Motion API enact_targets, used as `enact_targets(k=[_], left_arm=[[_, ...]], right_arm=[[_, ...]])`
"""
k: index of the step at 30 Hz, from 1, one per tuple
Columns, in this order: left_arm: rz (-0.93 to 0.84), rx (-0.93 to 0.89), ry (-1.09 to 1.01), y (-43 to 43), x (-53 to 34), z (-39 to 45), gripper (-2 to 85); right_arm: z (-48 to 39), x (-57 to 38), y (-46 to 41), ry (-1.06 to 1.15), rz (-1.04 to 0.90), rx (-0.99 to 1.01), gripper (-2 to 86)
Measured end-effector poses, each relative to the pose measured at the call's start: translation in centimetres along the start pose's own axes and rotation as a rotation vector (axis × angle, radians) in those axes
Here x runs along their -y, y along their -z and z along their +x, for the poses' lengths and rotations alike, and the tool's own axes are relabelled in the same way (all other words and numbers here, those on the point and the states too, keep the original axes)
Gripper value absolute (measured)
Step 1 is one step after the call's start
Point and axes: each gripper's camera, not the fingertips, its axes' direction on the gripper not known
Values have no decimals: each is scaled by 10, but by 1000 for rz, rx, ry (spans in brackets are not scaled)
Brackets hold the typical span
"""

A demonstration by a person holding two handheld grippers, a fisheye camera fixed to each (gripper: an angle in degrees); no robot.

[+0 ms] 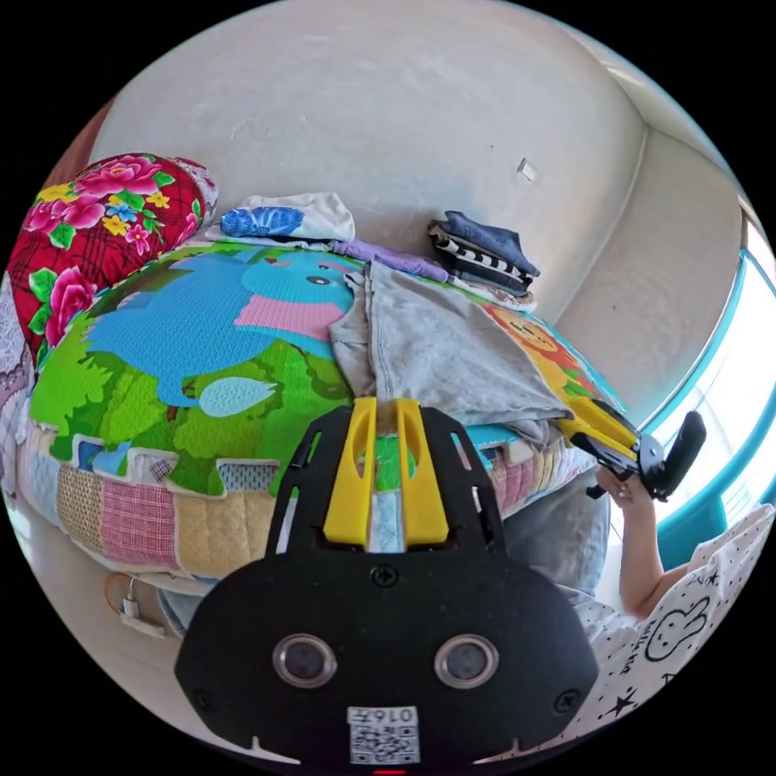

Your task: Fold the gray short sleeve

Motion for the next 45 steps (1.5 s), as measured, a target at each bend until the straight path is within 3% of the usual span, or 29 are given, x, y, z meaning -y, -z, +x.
enact_targets(k=[5,10,13,18,20,24,28,31,37,40,42,45], left_arm=[[56,-44,-33,19,0,4,-4],[68,-101,-28,29,-11,2,-7],[7,-140,8,16,-25,-2,-8],[-9,-185,-26,17,-44,12,-8],[-40,-194,-36,15,-47,16,-8],[-26,-212,-44,18,-53,27,-8],[10,-233,-76,22,-56,41,-8],[43,-263,-68,24,-60,45,-8],[-19,-238,70,7,-76,37,5],[53,-106,-9,19,-75,72,35],[96,54,-118,26,-70,121,57],[161,147,-259,24,-68,191,72]], right_arm=[[-21,-15,16,-28,-15,-29,23],[-36,-30,48,60,39,-85,10],[-44,-49,35,122,-81,-63,8],[-45,-72,45,72,-2,-78,10],[-43,-83,34,121,-81,-34,14],[-30,-95,37,118,-43,37,34],[20,-99,43,-64,120,191,63],[46,-106,22,-166,124,266,61],[22,-139,-66,42,-157,435,75],[40,-153,-68,86,-27,435,79],[76,-152,-68,20,81,441,75],[150,-134,-96,-164,132,384,63]])
